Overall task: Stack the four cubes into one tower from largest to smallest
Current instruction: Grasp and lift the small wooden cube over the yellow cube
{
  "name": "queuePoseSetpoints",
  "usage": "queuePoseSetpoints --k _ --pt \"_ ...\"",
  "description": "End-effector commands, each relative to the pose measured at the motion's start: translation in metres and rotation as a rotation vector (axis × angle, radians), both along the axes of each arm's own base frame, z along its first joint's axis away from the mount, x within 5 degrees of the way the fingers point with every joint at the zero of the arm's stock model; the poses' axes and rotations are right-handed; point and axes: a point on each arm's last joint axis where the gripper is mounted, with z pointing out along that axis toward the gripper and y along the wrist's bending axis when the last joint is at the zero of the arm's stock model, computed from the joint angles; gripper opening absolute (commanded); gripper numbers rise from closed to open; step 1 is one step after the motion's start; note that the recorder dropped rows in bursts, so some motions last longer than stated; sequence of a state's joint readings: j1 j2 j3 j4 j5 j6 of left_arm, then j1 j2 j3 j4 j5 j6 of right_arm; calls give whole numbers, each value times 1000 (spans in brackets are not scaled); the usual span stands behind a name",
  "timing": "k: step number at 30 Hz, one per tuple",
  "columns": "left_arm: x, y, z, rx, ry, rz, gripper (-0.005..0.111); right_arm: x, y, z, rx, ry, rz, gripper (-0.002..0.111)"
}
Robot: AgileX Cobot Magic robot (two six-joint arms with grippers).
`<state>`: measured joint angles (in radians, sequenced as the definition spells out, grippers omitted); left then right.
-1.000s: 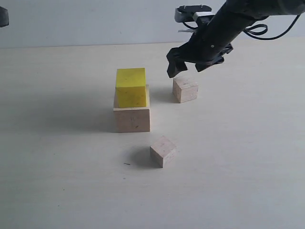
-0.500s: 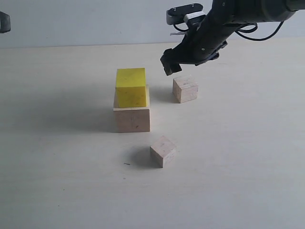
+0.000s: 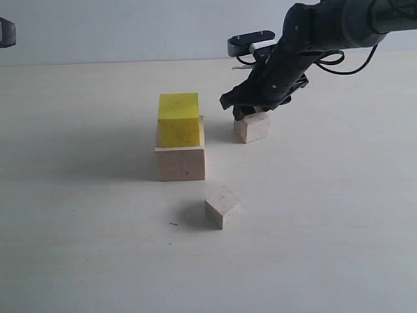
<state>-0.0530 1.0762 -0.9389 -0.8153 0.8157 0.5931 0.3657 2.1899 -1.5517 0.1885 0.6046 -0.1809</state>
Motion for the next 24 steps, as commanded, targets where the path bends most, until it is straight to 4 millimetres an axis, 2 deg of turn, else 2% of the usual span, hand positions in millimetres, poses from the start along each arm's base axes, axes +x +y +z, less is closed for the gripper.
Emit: queuePoseSetpoints --k 1,3,7,11,16,21,24 --pt "-2 0 0 -2 4 -1 0 -5 -2 12 -10 31 7 0" --pt "-2 0 0 -2 4 -1 0 -8 -3 27 -6 14 12 0" --pt "-2 0 0 0 -1 1 0 -17 -7 70 0 -45 27 0" --pt "-2 0 0 0 -1 1 0 -33 -12 115 38 -72 -8 0" --pt "-2 0 -1 2 9 -8 0 -58 -15 158 103 -67 -36 0" --pt "-2 1 -2 24 10 -11 0 -89 6 185 131 -59 30 0" --pt "-3 1 -3 27 14 -16 0 -105 23 194 143 -62 49 0"
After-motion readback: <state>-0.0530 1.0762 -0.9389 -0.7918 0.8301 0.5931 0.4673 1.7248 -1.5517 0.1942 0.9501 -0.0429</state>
